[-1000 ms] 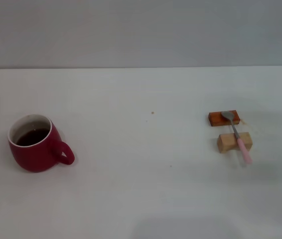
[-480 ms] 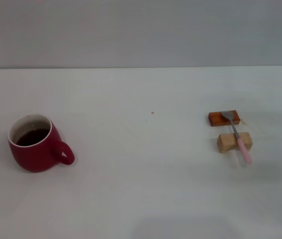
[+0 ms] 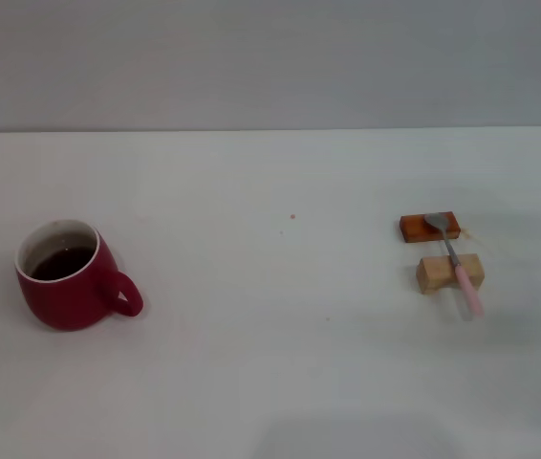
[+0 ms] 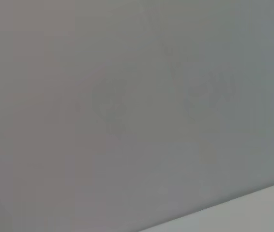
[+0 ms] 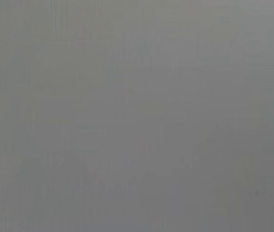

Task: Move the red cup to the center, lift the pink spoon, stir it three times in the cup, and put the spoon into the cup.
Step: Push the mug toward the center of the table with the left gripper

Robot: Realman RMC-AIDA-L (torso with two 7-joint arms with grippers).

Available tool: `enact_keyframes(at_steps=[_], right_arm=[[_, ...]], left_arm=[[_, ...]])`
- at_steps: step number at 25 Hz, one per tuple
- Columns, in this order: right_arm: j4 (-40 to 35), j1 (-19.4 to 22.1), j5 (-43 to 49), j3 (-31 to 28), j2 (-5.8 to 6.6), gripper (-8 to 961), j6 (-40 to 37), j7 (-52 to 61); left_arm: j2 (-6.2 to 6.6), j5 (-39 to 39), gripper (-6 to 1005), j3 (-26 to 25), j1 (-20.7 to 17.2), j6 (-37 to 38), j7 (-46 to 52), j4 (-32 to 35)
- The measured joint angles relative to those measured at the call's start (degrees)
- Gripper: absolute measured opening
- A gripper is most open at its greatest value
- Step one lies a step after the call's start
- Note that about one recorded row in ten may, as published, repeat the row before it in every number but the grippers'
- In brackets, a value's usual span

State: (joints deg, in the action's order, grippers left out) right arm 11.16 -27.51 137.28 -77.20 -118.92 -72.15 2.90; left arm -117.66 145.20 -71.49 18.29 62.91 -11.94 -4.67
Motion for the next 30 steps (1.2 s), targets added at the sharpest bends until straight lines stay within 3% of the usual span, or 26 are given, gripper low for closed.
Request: enact_keyframes(at_steps=[2,10,30], right_arm=[[0.0,0.0,0.0,0.0,0.0,803,0.0,0.0],[0.1,0.2,0.0,-0.1,0.0,803,0.0,0.0],[-0.3,0.1,0.0,-0.1,0.27,803,0.0,0.0]], left_arm=[[-0.01,0.3,-2,0.6,0.4,-0.1,-0.1,0.0],[-0.22,0.9,-2,7.2,1.4,-1.3,-0.3,0.1],[-0.65,0.8,-1,18.1,2.3,-3.2,-2.5,-2.1]])
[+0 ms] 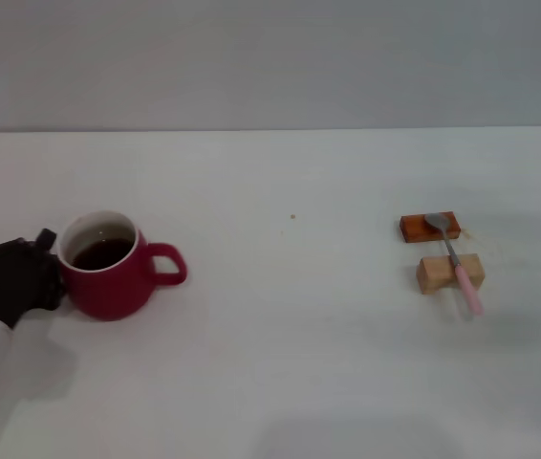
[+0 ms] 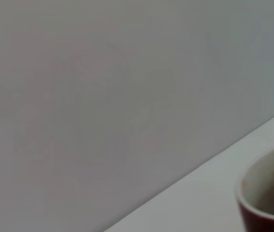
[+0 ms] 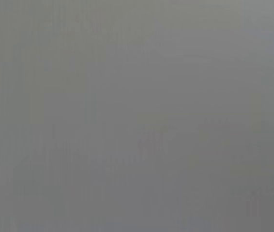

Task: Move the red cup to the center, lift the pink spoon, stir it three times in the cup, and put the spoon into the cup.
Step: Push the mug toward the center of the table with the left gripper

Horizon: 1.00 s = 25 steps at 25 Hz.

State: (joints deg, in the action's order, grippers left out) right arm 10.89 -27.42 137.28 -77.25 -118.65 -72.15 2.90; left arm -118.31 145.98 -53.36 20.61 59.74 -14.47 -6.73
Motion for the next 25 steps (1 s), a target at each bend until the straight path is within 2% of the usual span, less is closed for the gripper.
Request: enact_keyframes(at_steps=[16,25], right_arm=[[0.2,0.1,0.0,0.0,-0.06,802,0.0,0.0],[0.4,0.1,0.0,0.0,-0.17,802,0.0,0.0]], left_arm=[[-0.25,0.0,-2,9.5,0.7,-0.1,0.4,-4.6],[-0.37,0.0,-2,12.5,0.8,-0.2,0.7,-5.8]])
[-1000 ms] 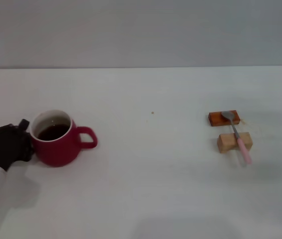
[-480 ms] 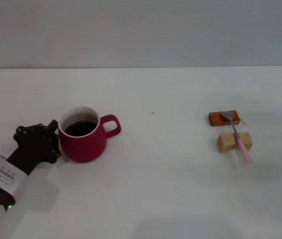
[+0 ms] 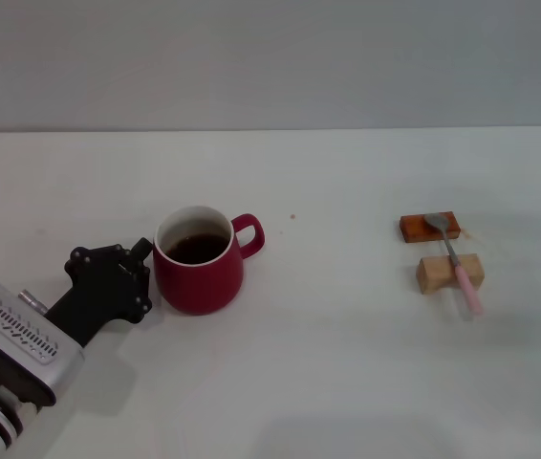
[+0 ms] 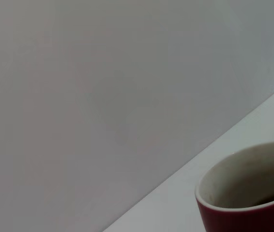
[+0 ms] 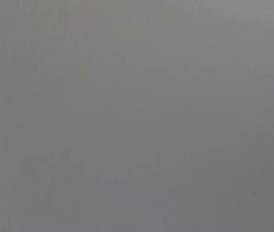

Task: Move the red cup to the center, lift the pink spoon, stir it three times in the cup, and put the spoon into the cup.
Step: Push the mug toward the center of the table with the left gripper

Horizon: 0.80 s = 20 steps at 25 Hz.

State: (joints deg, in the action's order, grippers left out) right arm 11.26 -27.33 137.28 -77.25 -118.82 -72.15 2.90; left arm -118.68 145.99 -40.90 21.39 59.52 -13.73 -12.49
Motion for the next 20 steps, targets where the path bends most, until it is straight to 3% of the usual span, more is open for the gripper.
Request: enact_keyframes(at_steps=[8,13,20], right_arm=[[0.0,0.0,0.0,0.0,-0.01,802,-0.1,0.0],[0.1,0.0,0.0,0.0,-0.01,802,-0.1,0.0],[0.2,0.0,0.0,0.0,-0.05,802,-0.1,0.0]], left_arm=[[0.01,-0.4,-2,-1.7,1.5,-2.3,0.0,0.1],[0.17,-0.5,-1,-4.1,4.5,-5.1,-0.4,1.5],[0.26,0.1,-1,-2.6,7.8,-6.1,-1.0,2.6]])
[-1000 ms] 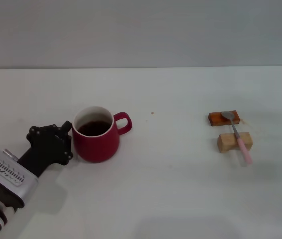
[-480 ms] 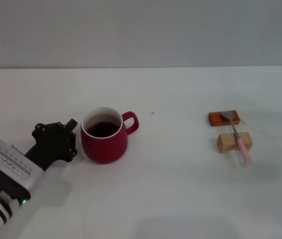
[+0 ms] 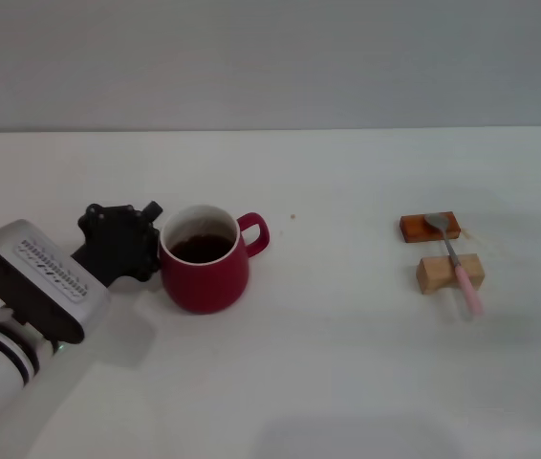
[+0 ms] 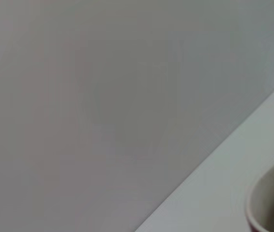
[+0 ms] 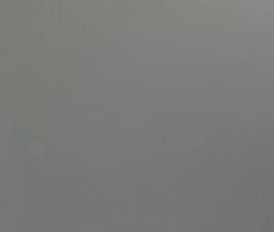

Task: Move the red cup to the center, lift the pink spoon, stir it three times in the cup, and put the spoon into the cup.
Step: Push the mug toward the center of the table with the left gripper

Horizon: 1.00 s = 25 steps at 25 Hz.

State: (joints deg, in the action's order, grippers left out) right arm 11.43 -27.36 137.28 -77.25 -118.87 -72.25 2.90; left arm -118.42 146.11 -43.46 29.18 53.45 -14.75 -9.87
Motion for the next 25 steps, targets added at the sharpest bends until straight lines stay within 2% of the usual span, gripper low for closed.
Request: enact_keyframes(at_steps=[7,25], right_arm=[[0.0,-0.4,0.0,0.0,0.06,802,0.0,0.0],[0.0,-0.5,0.3,0.3,-0.03,802,0.0,0.0]], left_arm=[[-0.25,0.4,-1,2.8,0.4,0.1,-3.0,-1.8],[-0.35,0.4,-2,8.9,-2.3,0.7,-3.2,-7.0]])
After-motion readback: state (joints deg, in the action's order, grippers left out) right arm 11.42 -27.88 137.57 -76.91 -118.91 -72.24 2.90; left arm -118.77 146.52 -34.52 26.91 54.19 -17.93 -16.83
